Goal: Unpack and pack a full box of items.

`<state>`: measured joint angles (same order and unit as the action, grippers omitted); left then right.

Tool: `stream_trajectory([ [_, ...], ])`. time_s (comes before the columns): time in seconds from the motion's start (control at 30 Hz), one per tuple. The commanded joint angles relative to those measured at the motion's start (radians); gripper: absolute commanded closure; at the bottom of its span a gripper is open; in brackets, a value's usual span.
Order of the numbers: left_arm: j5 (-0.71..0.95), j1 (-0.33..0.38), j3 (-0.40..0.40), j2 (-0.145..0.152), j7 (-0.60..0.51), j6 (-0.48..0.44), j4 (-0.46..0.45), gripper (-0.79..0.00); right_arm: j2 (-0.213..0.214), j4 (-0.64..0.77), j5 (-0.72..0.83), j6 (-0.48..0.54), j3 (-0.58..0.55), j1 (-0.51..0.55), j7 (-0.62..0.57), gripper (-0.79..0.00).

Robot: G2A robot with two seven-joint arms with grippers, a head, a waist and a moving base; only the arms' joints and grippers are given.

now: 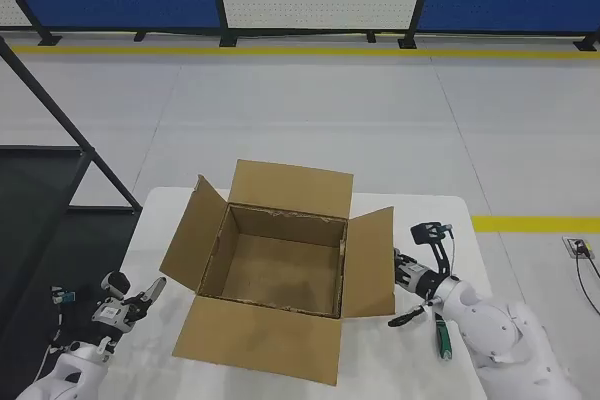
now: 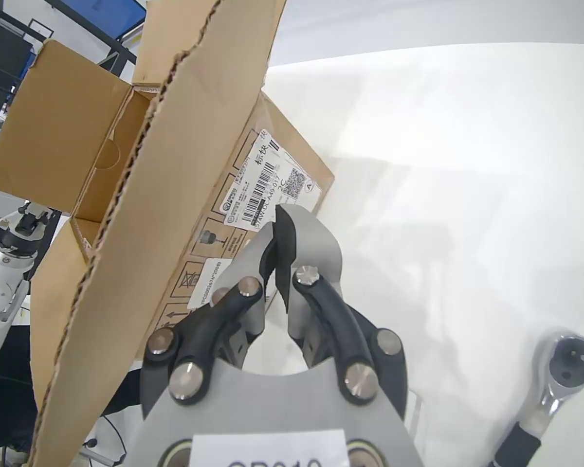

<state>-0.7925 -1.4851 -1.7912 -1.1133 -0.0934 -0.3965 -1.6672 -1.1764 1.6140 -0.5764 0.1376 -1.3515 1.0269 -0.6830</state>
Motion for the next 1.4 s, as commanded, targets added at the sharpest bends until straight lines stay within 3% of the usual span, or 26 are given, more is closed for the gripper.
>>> stream_trajectory([
  [0.0, 0.021, 0.000, -0.007, 0.001, -0.017, -0.006, -0.009, -0.785, -0.004, -0.036, 0.011, 0.004, 0.020, -0.025, 0.004, 0.000],
  [0.67, 0.040, -0.010, -0.016, 0.003, -0.019, -0.013, -0.018, -0.785, -0.045, -0.329, 0.114, 0.089, 0.187, -0.233, 0.028, 0.000],
  [0.93, 0.043, -0.019, -0.025, 0.004, -0.013, -0.016, -0.026, -0.785, -0.054, -0.378, 0.125, 0.106, 0.210, -0.271, 0.048, 0.000],
  [1.13, 0.045, -0.024, -0.031, 0.004, -0.012, -0.014, -0.030, -0.785, -0.041, -0.348, 0.117, 0.105, 0.161, -0.243, 0.071, 0.000],
  [1.2, 0.045, -0.025, -0.032, 0.005, -0.012, -0.014, -0.030, -0.785, -0.033, -0.314, 0.112, 0.100, 0.131, -0.214, 0.075, -0.172],
  [1.3, 0.044, -0.025, -0.032, 0.005, -0.012, -0.013, -0.032, -0.785, -0.019, -0.249, 0.091, 0.082, 0.078, -0.161, 0.083, -0.283],
  [1.37, 0.045, -0.022, -0.032, 0.005, -0.011, -0.013, -0.035, -0.785, -0.008, -0.194, 0.062, 0.053, 0.036, -0.119, 0.094, -0.314],
])
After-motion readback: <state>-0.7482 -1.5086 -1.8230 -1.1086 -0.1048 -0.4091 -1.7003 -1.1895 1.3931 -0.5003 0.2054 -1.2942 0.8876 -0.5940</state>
